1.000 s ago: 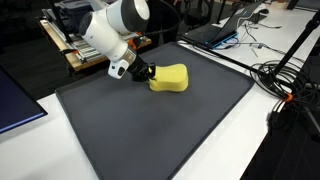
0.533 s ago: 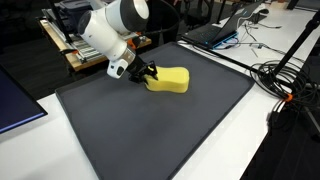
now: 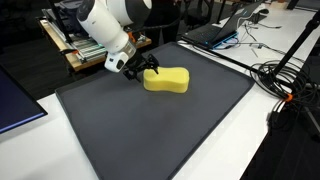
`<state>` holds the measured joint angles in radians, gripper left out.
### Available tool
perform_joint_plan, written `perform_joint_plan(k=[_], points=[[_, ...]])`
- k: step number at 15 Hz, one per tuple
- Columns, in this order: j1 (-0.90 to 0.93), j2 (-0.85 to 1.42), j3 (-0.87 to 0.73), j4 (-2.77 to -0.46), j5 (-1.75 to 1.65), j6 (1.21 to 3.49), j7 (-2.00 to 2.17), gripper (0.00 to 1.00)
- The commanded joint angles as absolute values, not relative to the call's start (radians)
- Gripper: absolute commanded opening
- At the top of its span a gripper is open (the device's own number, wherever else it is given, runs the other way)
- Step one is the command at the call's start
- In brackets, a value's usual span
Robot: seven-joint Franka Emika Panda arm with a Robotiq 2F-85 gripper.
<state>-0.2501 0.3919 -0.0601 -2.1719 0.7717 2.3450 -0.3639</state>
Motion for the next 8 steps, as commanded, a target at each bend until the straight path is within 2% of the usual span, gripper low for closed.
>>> perform_joint_plan(k=[1, 8], points=[[-0.194, 0.302, -0.091, -2.195, 0.624, 2.317, -0.210, 1.00], [-0.014, 0.235, -0.118, -2.143, 0.269, 2.336, 0.275, 1.00]])
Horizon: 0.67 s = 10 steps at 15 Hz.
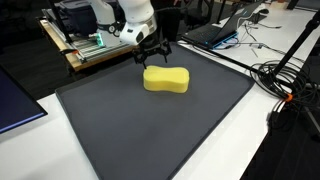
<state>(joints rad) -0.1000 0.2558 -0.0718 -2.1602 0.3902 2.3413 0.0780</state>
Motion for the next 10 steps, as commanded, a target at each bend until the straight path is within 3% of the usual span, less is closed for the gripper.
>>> perform_joint_plan(k=[1, 10], points=[[-0.016, 0.239, -0.094, -2.120, 0.210, 2.310, 0.356, 1.00], [0.086, 0.356, -0.097, -1.909, -0.053, 2.129, 0.819, 1.00]])
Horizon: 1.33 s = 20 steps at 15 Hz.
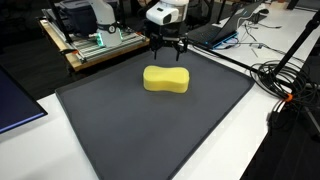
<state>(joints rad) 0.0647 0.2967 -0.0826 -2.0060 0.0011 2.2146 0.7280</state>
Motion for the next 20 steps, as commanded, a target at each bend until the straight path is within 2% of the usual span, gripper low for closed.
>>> perform_joint_plan(k=[1, 6, 13, 20], points=[[0.085, 0.374, -0.096, -1.882, -0.057, 2.103, 0.835, 1.00], [0.044, 0.466, -0.090, -1.757, -0.012, 1.998, 0.782, 1.00], [-0.082, 0.603, -0.065, -1.634, 0.144, 2.004, 0.431, 1.00], [-0.207, 0.743, -0.075, -1.465, 0.298, 1.829, 0.282, 1.00]])
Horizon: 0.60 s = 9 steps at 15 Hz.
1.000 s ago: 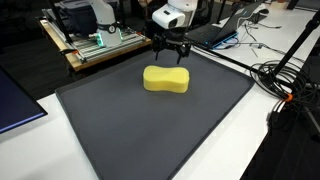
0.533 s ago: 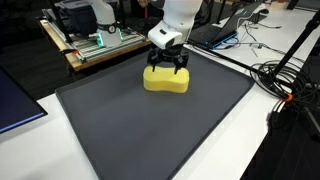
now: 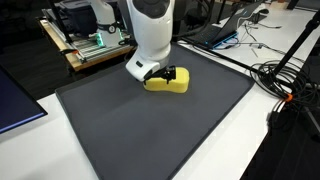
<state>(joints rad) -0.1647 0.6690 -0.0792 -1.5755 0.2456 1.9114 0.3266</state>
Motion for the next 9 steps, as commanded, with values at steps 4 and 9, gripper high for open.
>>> perform_joint_plan(k=[4, 9], points=[[-0.263, 0.792, -0.067, -1.427, 0.328, 1.853, 0.178, 1.00], [-0.326, 0.789, -0.056, -1.462, 0.392, 1.839, 0.060, 1.00]])
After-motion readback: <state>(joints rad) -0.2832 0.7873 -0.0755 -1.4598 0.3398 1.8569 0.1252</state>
